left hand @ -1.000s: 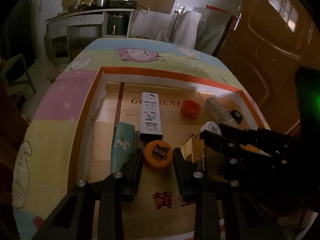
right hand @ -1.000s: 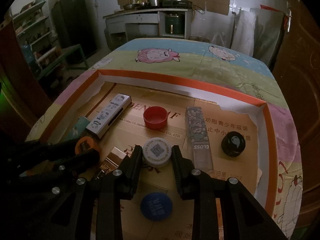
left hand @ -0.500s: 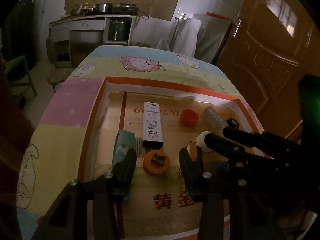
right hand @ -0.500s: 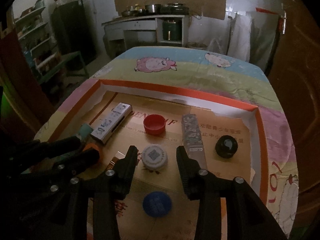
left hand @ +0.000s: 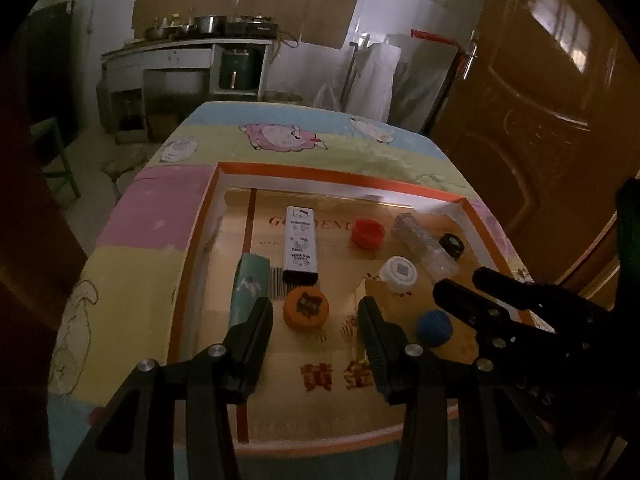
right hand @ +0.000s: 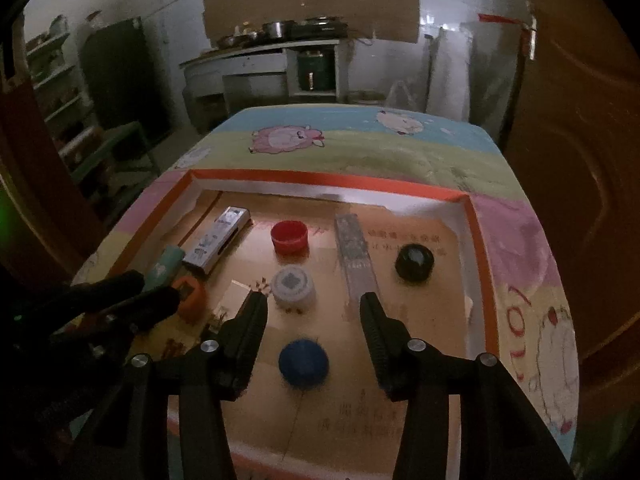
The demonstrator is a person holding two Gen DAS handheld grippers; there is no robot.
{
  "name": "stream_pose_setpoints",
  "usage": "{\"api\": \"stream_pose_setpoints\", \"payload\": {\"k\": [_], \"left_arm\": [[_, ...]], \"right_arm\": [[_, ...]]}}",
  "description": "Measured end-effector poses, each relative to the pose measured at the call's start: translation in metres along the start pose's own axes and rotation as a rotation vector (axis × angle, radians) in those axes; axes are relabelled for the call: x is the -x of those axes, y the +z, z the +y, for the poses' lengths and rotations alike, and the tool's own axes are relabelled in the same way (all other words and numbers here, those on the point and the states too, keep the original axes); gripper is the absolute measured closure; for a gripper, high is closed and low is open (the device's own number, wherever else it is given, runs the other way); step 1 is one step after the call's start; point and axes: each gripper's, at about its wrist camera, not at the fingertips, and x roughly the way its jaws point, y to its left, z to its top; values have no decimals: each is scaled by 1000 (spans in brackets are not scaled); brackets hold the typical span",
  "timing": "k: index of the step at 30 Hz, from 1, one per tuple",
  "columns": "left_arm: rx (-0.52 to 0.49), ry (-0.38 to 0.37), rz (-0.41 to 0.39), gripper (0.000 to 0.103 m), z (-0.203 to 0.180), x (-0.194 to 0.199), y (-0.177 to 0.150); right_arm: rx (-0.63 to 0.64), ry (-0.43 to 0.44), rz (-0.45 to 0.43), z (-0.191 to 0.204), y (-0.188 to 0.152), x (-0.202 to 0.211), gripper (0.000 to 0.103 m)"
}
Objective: Organize rigid objects
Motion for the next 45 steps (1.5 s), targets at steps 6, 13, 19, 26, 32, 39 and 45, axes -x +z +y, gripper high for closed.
{"api": "stream_pose_setpoints", "payload": {"k": [6,13,19,26,32,39,45], "left_arm": [[-13,18,-25,59,-6,20,-8],[-34,43,-66,59,-14,46,-15],[-22,77,-120,59,-21,76,-25],[-46,140,-174,59,-31,111,-40],[-51,122,-184,59,-36,131,-51],[-61,137,-207,59,-42,156,-63],[-89,204,-215,59,-53,175,-79]], "right_arm": [[-20,-41,-23,0,-14,24,50],[-21,-82,-61,6,-24,56,49],[-18,-102,-102,16,-33,86,49],[-16,-144,-155,32,-48,124,49],[-28,-181,-189,38,-61,148,47],[-32,-194,-201,44,-74,171,46],[-45,-184,-205,50,-86,186,46]]}}
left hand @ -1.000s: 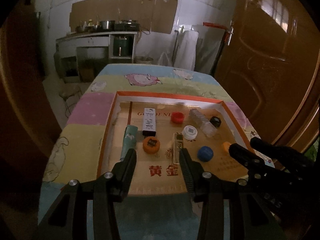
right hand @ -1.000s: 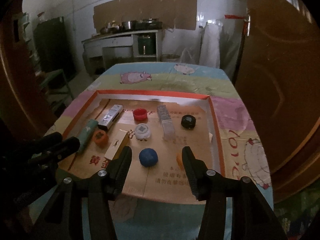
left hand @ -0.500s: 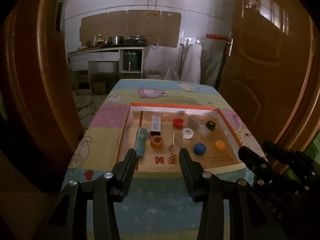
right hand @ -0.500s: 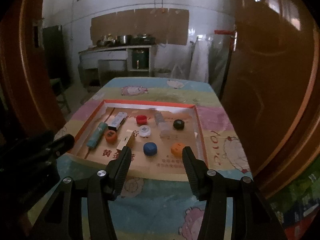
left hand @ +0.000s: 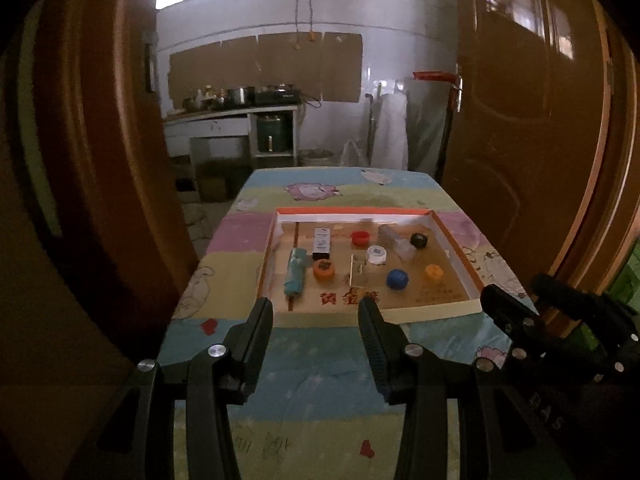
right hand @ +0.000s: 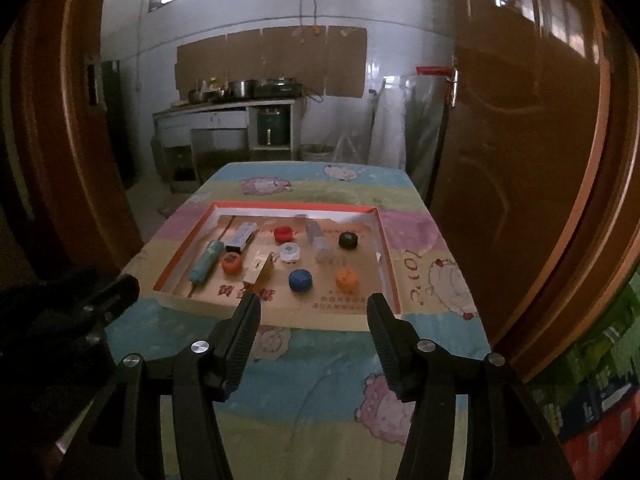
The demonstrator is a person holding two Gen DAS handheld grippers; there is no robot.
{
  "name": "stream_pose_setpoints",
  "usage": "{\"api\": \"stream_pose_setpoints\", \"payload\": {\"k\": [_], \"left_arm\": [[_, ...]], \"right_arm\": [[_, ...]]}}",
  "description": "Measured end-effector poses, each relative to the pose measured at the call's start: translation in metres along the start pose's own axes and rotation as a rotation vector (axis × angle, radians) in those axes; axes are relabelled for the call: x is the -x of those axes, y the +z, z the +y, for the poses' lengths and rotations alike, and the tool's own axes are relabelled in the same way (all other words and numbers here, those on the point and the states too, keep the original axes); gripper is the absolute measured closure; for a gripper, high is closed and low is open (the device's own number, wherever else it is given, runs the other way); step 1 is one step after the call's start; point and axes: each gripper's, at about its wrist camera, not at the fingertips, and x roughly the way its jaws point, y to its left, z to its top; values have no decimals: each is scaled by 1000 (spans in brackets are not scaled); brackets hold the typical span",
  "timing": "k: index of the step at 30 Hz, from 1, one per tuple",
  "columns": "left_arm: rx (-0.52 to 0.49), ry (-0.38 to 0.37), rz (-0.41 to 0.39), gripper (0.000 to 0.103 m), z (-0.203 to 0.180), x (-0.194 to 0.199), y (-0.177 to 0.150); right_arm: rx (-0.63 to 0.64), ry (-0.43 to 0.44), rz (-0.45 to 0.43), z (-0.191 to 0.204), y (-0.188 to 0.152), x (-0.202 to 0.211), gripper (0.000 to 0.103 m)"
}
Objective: Organize rigid objects
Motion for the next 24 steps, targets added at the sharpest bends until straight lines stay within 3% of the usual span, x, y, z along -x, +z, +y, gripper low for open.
{"api": "stream_pose_setpoints", "payload": {"k": [12,24], "left_arm": [[5,-47,-64,59,2,51,-15],[7,-6,-81,59,0,89,-32]], "right_arm": [[12,0,-48,8,-14,46,45],[-8,-13,-58,13,-37,84,45]]}}
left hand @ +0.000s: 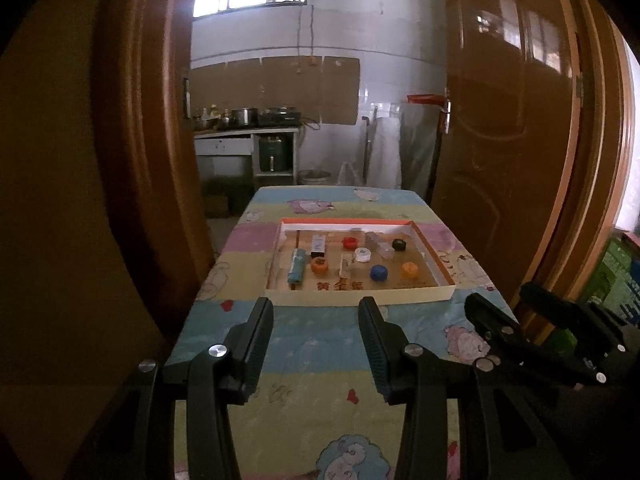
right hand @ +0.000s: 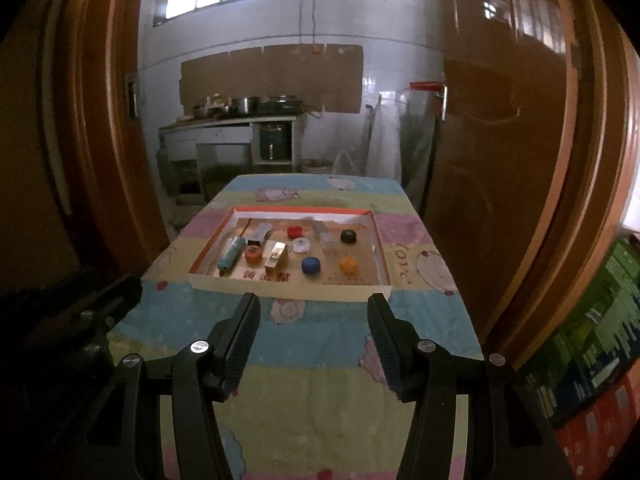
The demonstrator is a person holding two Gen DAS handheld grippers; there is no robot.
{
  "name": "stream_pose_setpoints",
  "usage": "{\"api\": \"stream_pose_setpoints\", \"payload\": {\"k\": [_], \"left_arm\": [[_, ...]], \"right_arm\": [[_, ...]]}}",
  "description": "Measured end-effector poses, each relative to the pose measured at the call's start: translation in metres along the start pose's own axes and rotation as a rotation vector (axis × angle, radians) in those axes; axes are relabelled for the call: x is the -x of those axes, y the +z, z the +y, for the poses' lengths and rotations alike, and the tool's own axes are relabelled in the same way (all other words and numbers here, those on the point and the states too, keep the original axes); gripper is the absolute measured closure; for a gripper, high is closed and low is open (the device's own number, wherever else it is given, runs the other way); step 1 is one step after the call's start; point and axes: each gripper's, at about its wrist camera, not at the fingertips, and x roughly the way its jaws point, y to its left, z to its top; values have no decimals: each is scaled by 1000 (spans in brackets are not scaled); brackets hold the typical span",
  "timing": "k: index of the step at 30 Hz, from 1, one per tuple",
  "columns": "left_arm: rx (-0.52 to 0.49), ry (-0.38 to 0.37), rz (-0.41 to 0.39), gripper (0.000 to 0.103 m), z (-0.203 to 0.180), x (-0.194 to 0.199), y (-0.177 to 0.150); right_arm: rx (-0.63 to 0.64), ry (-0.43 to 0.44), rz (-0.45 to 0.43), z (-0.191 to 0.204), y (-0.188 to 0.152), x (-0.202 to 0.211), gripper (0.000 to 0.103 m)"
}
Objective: Organize rigid objects
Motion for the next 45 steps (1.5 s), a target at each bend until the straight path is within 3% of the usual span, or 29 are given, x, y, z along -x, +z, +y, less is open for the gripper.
{"api": "stream_pose_setpoints", "payload": {"k": [15,45], "left_arm": [[-1,13,-24,59,3,22,-7],[1,13,-25,59,3,25,-8]], "right_arm": [[14,7,-26,8,-8,31,45],[-11,32,-34,9,-9,34,45]]}}
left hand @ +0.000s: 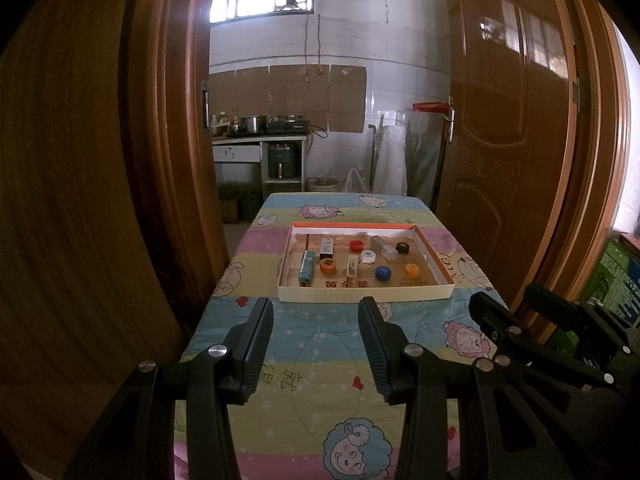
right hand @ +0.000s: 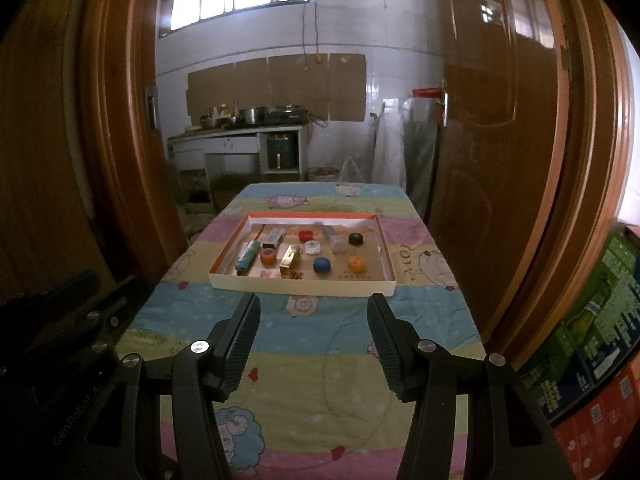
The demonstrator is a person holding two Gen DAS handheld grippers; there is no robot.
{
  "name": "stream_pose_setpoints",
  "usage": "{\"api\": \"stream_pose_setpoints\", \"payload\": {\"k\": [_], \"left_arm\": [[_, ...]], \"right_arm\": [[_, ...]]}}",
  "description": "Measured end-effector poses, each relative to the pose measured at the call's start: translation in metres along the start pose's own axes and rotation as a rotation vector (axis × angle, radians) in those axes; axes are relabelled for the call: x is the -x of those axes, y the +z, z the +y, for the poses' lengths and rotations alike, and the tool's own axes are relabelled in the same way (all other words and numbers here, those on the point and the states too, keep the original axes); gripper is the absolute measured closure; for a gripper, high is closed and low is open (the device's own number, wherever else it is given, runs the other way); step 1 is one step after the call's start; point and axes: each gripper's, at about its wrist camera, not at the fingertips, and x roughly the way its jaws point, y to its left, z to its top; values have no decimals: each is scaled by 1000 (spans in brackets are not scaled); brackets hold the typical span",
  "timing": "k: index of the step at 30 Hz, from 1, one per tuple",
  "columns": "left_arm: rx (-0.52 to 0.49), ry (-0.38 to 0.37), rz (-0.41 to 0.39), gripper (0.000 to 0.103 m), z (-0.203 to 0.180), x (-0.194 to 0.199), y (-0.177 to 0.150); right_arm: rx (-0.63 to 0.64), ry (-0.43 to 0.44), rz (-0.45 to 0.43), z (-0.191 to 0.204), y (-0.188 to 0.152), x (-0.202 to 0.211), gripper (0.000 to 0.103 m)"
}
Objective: Organize rigid objects
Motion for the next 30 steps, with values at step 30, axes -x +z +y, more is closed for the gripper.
{"api": "stream_pose_setpoints", "payload": {"k": [30], "left_arm": [[1,1,-1,59,0,0,-1]], "right_arm": [[2,2,-4,0,-1,2,45]]}}
